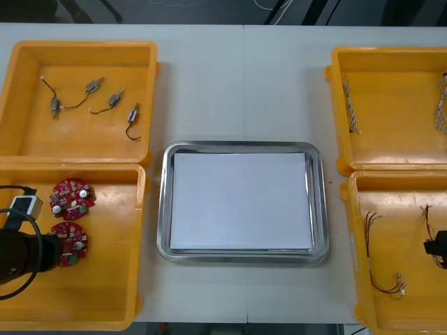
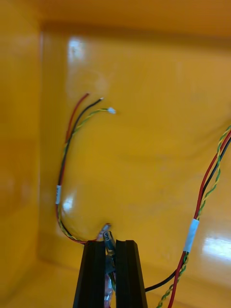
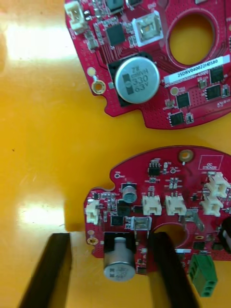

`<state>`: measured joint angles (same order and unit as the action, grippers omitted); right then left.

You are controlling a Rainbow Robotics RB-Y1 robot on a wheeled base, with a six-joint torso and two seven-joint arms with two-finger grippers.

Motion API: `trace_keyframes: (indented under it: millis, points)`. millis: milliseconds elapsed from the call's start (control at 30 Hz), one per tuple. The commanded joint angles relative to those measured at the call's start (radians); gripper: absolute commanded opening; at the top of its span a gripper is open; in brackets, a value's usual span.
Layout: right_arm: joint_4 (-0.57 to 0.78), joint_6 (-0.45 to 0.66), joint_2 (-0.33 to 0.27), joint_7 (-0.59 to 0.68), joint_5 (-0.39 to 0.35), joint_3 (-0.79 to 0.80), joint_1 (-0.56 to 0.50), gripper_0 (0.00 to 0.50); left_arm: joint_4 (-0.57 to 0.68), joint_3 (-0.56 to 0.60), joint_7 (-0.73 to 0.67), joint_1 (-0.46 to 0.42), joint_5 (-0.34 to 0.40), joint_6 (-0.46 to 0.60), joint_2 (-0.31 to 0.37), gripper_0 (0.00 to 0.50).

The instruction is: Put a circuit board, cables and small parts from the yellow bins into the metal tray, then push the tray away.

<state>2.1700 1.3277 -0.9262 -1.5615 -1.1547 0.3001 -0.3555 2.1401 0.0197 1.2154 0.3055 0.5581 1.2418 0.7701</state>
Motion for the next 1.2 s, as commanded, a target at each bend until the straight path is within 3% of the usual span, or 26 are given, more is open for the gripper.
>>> trace_keyframes:
  millis: [33,233,600,867,1200]
  points:
    - [0.088,0.025,0.066,0.032,0.075,0.037,-0.045,0.000,0.004,0.040,-0.027,0.015,0.009,-0.008,0.028,0.500]
    - [0.169,0.093,0.130,0.040,0.174,0.037,-0.053,0.000,0.015,0.046,-0.022,0.014,0.011,0.005,0.028,0.500]
    - [0.203,0.100,0.175,0.029,0.211,0.034,-0.069,0.000,0.127,0.117,-0.031,0.012,0.045,0.160,0.006,0.500]
    - [0.246,0.116,0.208,0.021,0.251,0.025,-0.079,0.000,0.185,0.121,-0.048,0.010,0.049,0.176,-0.032,0.500]
    - [0.248,0.117,0.210,0.004,0.291,0.020,-0.079,0.000,0.256,0.105,-0.063,0.010,0.046,0.257,-0.087,0.500]
